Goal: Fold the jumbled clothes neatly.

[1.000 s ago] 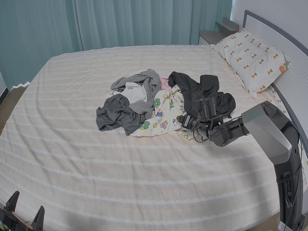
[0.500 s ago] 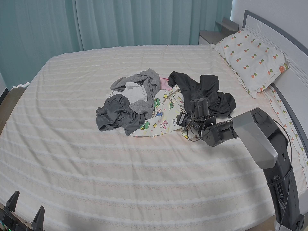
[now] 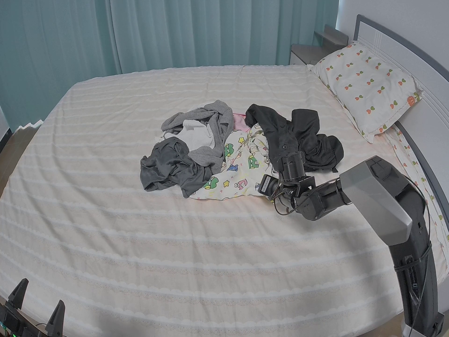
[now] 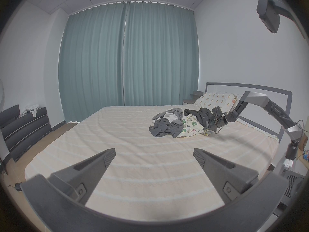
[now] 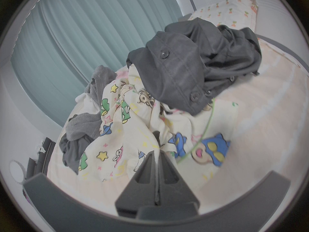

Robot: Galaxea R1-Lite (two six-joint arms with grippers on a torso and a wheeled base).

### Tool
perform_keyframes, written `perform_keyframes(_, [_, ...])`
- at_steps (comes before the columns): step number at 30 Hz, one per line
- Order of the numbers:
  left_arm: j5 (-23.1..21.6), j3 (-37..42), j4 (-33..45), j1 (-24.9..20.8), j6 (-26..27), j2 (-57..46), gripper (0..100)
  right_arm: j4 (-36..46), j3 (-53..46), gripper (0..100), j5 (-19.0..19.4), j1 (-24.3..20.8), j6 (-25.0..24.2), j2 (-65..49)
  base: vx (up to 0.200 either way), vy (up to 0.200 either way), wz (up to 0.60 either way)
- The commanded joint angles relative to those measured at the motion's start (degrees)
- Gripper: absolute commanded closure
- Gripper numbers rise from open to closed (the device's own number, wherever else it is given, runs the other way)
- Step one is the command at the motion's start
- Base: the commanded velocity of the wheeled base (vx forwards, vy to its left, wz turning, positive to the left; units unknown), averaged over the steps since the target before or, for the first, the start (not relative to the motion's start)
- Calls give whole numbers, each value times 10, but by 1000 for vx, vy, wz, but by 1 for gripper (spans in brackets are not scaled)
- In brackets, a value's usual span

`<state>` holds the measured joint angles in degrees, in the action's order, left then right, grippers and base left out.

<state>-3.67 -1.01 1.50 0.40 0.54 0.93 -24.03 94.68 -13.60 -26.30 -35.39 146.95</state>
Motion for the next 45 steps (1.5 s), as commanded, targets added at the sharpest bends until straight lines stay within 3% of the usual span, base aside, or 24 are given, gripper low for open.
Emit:
perform_keyframes(1, [0, 7, 0, 0, 0, -1, 0, -21, -144, 100, 38, -6, -46, -140, 0, 0, 0])
perform_keyframes(12, [0, 7, 0, 0, 0, -1, 0, -107, -423, 100, 113, -31, -49, -351, 0, 0, 0])
perform_keyframes(20, [0, 7, 0, 0, 0, -1, 0, -124, -518, 100, 133, -90, -38, -439, 0, 0, 0])
perform_keyframes(26, [0, 7, 0, 0, 0, -1, 0, -125, -518, 100, 138, -122, -11, -394, 0, 0, 0])
perform_keyframes(31, [0, 6, 0, 0, 0, -1, 0, -145, -518, 100, 133, -175, -13, -331, 0, 0, 0])
perform_keyframes(36, [0, 7, 0, -1, 0, -1, 0, -215, -507, 100, 125, -224, -10, -230, 0, 0, 0])
perform_keyframes(37, [0, 7, 0, -1, 0, -1, 0, -226, -506, 0, 122, -228, -8, -214, 0, 0, 0])
perform_keyframes(45, [0, 7, 0, -1, 0, -1, 0, -239, -500, 0, 121, -232, 0, -200, 0, 0, 0])
